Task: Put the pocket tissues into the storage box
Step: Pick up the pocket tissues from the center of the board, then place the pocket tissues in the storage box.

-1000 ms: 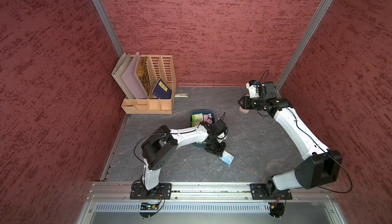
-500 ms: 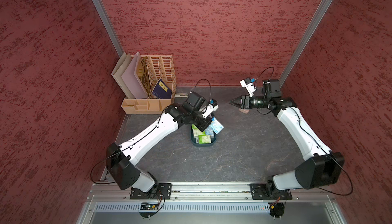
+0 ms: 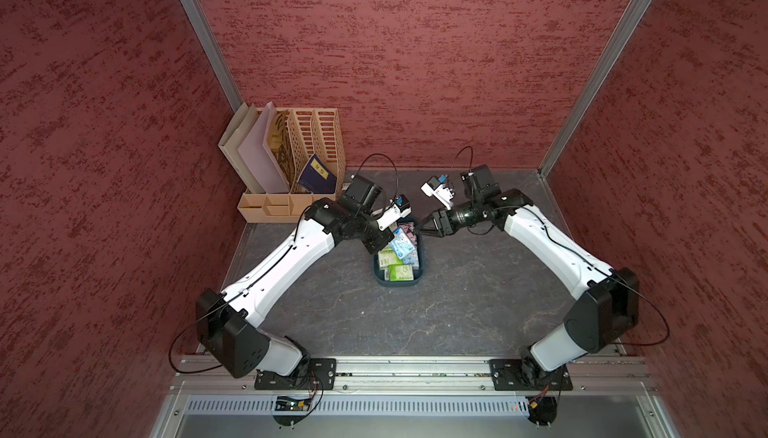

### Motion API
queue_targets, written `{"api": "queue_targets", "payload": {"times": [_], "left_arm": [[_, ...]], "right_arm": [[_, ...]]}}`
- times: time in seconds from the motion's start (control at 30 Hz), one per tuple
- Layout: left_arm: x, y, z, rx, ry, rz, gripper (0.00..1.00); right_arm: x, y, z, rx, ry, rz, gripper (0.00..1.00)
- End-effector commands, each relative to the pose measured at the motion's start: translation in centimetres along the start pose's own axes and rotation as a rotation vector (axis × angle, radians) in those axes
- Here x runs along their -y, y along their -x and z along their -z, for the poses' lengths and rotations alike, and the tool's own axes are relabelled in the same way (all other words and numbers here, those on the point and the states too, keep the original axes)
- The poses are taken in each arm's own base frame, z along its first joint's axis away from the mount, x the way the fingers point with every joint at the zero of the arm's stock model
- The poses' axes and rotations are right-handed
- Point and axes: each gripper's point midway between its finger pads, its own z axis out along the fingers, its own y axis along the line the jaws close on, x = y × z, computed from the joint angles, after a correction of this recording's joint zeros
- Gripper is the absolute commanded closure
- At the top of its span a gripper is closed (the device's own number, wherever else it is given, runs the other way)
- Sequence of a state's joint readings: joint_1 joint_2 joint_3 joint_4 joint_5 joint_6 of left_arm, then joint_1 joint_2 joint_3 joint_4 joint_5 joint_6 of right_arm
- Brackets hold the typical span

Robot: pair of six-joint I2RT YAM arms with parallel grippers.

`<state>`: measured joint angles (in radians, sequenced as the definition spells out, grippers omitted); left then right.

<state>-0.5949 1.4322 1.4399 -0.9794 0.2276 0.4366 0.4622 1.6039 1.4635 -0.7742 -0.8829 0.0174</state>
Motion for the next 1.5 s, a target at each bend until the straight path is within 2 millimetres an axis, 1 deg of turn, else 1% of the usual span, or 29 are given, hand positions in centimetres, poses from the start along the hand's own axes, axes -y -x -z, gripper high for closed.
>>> {"api": "queue_targets", "payload": {"times": [0.0, 0.07, 0.23, 0.27, 0.3, 0.33, 0.37, 0.4, 0.43, 0.5, 0.57, 0.6, 0.67, 0.73, 0.8, 0.87, 0.93, 1.0, 1.07, 1.17, 1.3, 1.47], "left_arm": [[0.2, 1.3, 1.4, 0.06, 0.012, -0.03, 1.0], [0.3, 1.3, 1.6, 0.069, 0.01, -0.028, 1.0], [0.5, 1.3, 1.6, 0.073, 0.003, -0.02, 1.0], [0.6, 1.3, 1.5, 0.073, -0.001, -0.02, 1.0], [0.7, 1.3, 1.5, 0.075, -0.003, -0.02, 1.0], [0.7, 1.3, 1.4, 0.074, -0.004, -0.019, 1.0], [0.6, 1.3, 1.4, 0.077, 0.0, -0.017, 1.0], [0.5, 1.3, 1.4, 0.079, 0.01, -0.011, 1.0], [0.2, 1.4, 1.4, 0.085, 0.028, -0.002, 0.94], [-0.9, 1.6, 1.5, 0.109, 0.085, 0.036, 0.01], [-2.2, 1.9, 2.0, 0.162, 0.131, 0.095, 0.0], [-3.3, 2.2, 2.6, 0.207, 0.167, 0.139, 0.0], [-6.1, 2.1, 3.7, 0.291, 0.257, 0.253, 0.0], [-9.3, 1.2, 5.0, 0.369, 0.338, 0.405, 0.0], [-11.7, 0.2, 5.6, 0.421, 0.381, 0.553, 0.0], [-12.9, -0.7, 5.2, 0.444, 0.366, 0.656, 0.0], [-13.4, -1.2, 3.9, 0.445, 0.319, 0.732, 0.0], [-13.4, -1.4, 2.7, 0.443, 0.278, 0.775, 0.0], [-13.5, -1.5, 1.8, 0.45, 0.256, 0.8, 0.0], [-13.4, -1.5, 0.9, 0.474, 0.219, 0.808, 0.0], [-13.3, -1.7, 0.4, 0.46, 0.205, 0.809, 0.0], [-13.1, -2.0, 0.1, 0.444, 0.202, 0.794, 0.0]], "right_arm": [[0.1, 0.7, -1.4, -0.008, -0.032, 0.044, 0.53], [-0.2, 0.6, -2.3, -0.021, -0.025, 0.054, 0.53], [-0.8, 0.4, -3.7, -0.041, -0.008, 0.066, 0.55], [-1.0, 0.4, -3.8, -0.041, 0.0, 0.069, 0.59], [-1.1, 0.4, -4.0, -0.04, 0.004, 0.069, 0.66], [-1.1, 0.5, -4.1, -0.038, 0.009, 0.066, 0.77], [-1.2, 0.6, -4.1, -0.033, 0.013, 0.065, 0.86], [-1.1, 0.5, -4.1, -0.03, 0.015, 0.063, 0.92], [-1.2, 0.7, -4.1, -0.022, 0.016, 0.064, 0.96], [-1.1, 0.9, -4.0, 0.001, 0.009, 0.058, 0.99], [-0.1, 1.3, -4.0, 0.03, -0.029, 0.023, 1.0], [0.8, 1.4, -3.9, 0.045, -0.057, -0.017, 1.0], [2.8, 1.4, -4.0, 0.064, -0.1, -0.122, 1.0], [4.5, 1.1, -4.6, 0.072, -0.122, -0.238, 1.0], [5.8, 0.2, -5.6, 0.068, -0.139, -0.348, 1.0], [7.6, -0.7, -6.2, 0.088, -0.192, -0.45, 1.0], [9.3, -1.9, -6.3, 0.103, -0.271, -0.508, 1.0], [10.9, -2.7, -5.9, 0.106, -0.368, -0.543, 1.0], [11.9, -3.0, -5.6, 0.11, -0.425, -0.557, 1.0], [12.8, -3.3, -5.8, 0.108, -0.459, -0.567, 1.0], [13.9, -3.8, -6.4, 0.096, -0.485, -0.575, 1.0], [14.0, -4.5, -7.7, 0.063, -0.479, -0.566, 1.0]]}}
